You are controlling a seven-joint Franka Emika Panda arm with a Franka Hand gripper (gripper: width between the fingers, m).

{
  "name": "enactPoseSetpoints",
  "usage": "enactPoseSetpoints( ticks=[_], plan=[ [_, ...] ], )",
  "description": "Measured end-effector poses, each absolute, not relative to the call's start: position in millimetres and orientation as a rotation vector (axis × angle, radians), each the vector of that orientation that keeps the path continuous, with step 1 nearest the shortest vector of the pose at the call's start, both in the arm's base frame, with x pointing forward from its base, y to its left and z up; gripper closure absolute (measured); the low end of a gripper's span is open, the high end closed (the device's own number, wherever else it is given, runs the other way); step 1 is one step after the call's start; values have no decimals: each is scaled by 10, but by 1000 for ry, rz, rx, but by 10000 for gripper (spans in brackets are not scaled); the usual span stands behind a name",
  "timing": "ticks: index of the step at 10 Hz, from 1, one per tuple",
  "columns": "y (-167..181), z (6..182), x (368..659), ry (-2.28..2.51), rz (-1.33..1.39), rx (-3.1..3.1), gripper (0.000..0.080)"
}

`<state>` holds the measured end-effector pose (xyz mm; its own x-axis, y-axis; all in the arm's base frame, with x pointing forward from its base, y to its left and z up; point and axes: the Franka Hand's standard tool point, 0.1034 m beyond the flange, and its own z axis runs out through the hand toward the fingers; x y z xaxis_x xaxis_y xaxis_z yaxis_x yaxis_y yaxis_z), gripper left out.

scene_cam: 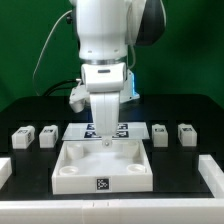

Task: Assemble one leg

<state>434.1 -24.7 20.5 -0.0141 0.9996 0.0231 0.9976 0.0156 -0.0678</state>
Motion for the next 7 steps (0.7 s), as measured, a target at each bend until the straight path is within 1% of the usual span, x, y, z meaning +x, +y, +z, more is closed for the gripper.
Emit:
enactPoseSetpoints(
  ticks=[1, 2, 4, 5, 6, 7],
  plan=[
    [-261, 117, 4309, -2178, 49, -2163, 150],
    [-312, 74, 4294, -2164, 47, -2175, 150],
    [-321, 66, 4283, -2155, 51, -2180, 150],
    [-323, 63, 4279, -2154, 52, -2180, 278],
    [-323, 62, 4278, -2154, 52, -2180, 455],
    [-324, 61, 4277, -2153, 53, -2180, 455]
  ],
)
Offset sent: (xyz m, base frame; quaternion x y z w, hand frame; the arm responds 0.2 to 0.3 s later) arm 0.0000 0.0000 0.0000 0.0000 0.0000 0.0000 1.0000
